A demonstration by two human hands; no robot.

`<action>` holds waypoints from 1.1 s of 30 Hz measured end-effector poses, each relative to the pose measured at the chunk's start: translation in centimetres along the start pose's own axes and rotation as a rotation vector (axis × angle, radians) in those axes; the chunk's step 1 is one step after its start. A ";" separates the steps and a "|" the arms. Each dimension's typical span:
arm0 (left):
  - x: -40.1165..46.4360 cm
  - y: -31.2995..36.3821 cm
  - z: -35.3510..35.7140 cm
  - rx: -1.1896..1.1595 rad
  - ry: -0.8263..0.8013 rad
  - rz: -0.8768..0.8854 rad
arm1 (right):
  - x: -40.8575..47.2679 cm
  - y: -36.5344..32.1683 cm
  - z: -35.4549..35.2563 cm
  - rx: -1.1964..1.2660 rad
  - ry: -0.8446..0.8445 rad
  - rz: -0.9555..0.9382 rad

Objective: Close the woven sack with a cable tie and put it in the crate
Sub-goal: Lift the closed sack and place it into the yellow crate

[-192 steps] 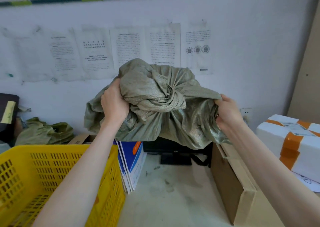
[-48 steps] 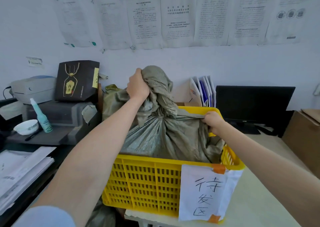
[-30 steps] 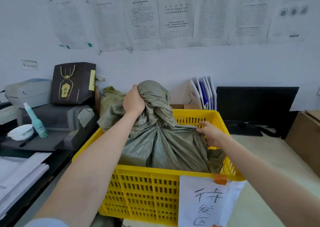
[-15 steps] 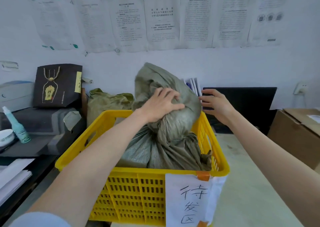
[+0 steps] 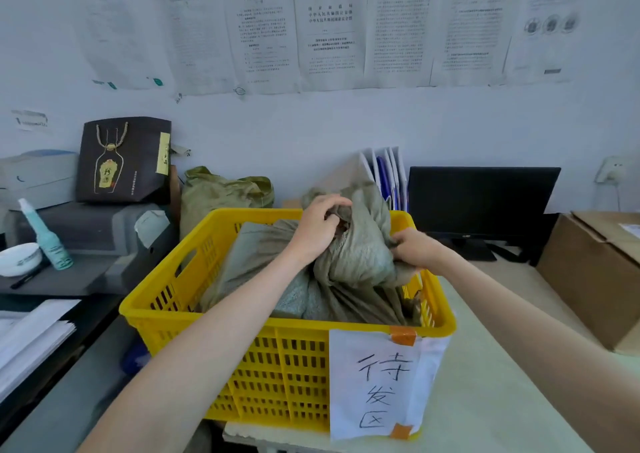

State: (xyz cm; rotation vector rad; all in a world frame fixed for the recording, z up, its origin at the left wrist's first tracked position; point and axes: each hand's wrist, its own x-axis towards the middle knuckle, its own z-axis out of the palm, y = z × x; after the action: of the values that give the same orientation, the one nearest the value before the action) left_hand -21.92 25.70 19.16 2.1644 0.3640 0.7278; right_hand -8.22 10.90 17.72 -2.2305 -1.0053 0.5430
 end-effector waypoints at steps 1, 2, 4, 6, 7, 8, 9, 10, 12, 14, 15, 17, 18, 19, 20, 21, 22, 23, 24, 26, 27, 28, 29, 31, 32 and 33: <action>-0.4 0.2 0.4 -0.024 -0.042 -0.045 | -0.5 -0.1 0.1 -0.003 -0.102 0.029; -0.7 0.3 0.7 0.053 -0.111 -0.054 | -1.0 -0.2 0.0 0.001 -0.191 0.059; -1.0 -0.1 1.3 0.308 -0.274 -0.041 | -1.4 0.0 -0.8 -0.026 -0.267 0.105; -1.0 -1.1 1.5 0.500 -0.417 -0.013 | -1.1 0.3 -1.5 -0.028 -0.152 0.113; -0.8 -1.4 1.8 0.562 -0.495 0.001 | -0.8 0.6 -1.8 -0.009 -0.014 0.100; -0.9 -1.6 2.0 0.606 -0.574 0.003 | -0.4 1.0 -1.9 0.011 0.149 0.057; -1.0 -1.8 2.4 0.635 -0.639 0.009 | -0.1 1.2 -1.9 0.021 0.292 -0.021; -1.2 -1.7 2.9 0.649 -0.683 0.024 | 0.3 1.5 -1.8 0.006 0.356 -0.115; -1.3 -1.3 3.3 0.644 -0.715 0.072 | 0.6 1.7 -1.4 -0.122 0.242 -0.266; -1.8 -0.9 2.9 0.515 -0.670 0.110 | 1.3 2.2 -0.4 -0.390 0.064 -0.280; -2.0 -0.9 2.6 0.390 -0.582 0.115 | 1.4 2.6 0.2 -0.540 0.001 -0.241; -2.7 -1.4 2.1 0.137 -0.329 0.117 | 1.4 3.1 1.4 -0.813 -0.083 -0.160; -3.2 -1.5 2.0 0.075 -0.229 0.123 | 1.3 3.2 2.0 -0.931 -0.105 -0.146; -3.5 -1.7 2.0 0.083 -0.192 0.139 | 1.2 3.1 2.5 -1.018 -0.109 -0.155; -3.5 -1.9 2.0 0.159 -0.227 0.165 | 1.1 2.8 2.7 -1.063 -0.118 -0.157; -3.6 -2.2 2.0 0.290 -0.316 0.195 | 1.0 2.5 2.7 -1.071 -0.141 -0.146; -3.5 -2.4 2.0 0.440 -0.426 0.227 | 0.9 2.1 2.4 -1.049 -0.168 -0.134; -3.5 -2.4 1.9 0.572 -0.520 0.244 | 0.9 1.8 2.0 -0.989 -0.179 -0.127; -3.5 -2.5 1.8 0.665 -0.587 0.243 | 1.1 2.0 1.7 -0.871 -0.147 -0.134; -3.6 -2.5 1.9 0.783 -0.645 0.264 | 1.0 1.8 1.0 -0.546 0.069 -0.194; -3.8 -2.5 2.1 0.825 -0.660 0.278 | 0.8 1.6 0.9 -0.363 0.176 -0.239; -4.1 -2.5 2.4 0.857 -0.670 0.296 | 0.5 1.2 0.9 -0.185 0.208 -0.270; -4.4 -2.4 2.6 0.877 -0.681 0.305 | 0.2 0.9 1.2 -0.045 0.165 -0.267; -4.3 -2.2 2.4 0.878 -0.696 0.309 | -0.4 0.8 2.4 -0.070 0.025 -0.225; -4.2 -2.0 2.0 0.855 -0.708 0.302 | -0.5 1.1 3.2 -0.234 -0.028 -0.202; -4.1 -1.6 1.5 0.826 -0.712 0.301 | -0.5 1.5 4.0 -0.416 -0.061 -0.187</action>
State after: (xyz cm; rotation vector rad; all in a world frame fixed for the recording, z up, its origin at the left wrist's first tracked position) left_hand -24.25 23.81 15.62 3.1129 -0.0747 -0.1398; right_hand -10.12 11.20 13.85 -2.4481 -1.4503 0.3425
